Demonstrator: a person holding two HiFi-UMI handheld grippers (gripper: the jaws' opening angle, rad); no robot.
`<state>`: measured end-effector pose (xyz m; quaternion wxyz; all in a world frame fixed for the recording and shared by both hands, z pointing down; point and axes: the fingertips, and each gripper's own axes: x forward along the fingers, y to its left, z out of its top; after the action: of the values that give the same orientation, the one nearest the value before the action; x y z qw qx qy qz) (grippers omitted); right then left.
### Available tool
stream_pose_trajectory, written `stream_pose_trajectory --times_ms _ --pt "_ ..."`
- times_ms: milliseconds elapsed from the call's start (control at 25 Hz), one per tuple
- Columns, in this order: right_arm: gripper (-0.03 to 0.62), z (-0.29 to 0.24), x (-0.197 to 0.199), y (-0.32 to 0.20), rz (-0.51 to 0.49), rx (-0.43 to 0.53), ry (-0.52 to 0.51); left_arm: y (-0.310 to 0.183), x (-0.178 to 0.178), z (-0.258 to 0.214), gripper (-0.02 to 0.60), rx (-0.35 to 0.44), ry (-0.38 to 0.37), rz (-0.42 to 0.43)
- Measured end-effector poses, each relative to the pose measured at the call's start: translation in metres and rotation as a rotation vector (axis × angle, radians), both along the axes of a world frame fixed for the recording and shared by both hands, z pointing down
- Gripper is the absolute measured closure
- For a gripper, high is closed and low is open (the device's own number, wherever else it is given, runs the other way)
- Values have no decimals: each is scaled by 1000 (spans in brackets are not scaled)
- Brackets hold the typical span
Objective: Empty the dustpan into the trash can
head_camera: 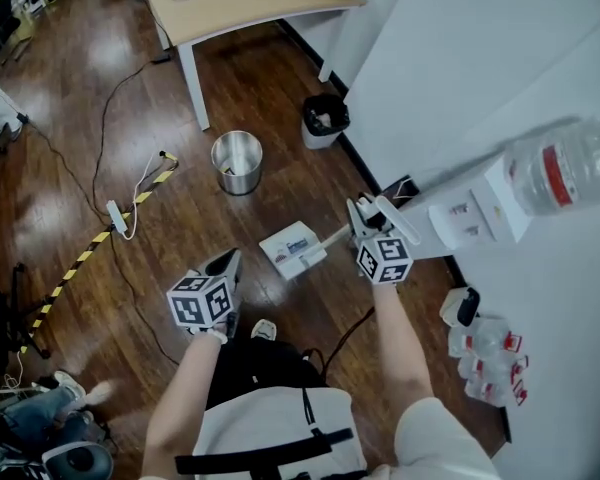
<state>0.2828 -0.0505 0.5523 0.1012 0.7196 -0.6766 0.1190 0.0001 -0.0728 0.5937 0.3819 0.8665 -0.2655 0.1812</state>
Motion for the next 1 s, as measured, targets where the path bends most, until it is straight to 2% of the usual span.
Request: stream_pose_trajectory --times_ms 240,440,800,1000 --pt "461 0 12 -8 24 -12 -11 -7 -1 3 592 -22 5 -12" --pt "461 -19 9 -36 -21 -17 8 -36 -6 1 592 -25 9 -24" --pt "461 -110 0 -100 -271 -13 68 -104 -4 -18 592 -5 38 -8" --pt "462 -168 -6 -146 -376 3 122 -140 -4 -31 592 19 44 9"
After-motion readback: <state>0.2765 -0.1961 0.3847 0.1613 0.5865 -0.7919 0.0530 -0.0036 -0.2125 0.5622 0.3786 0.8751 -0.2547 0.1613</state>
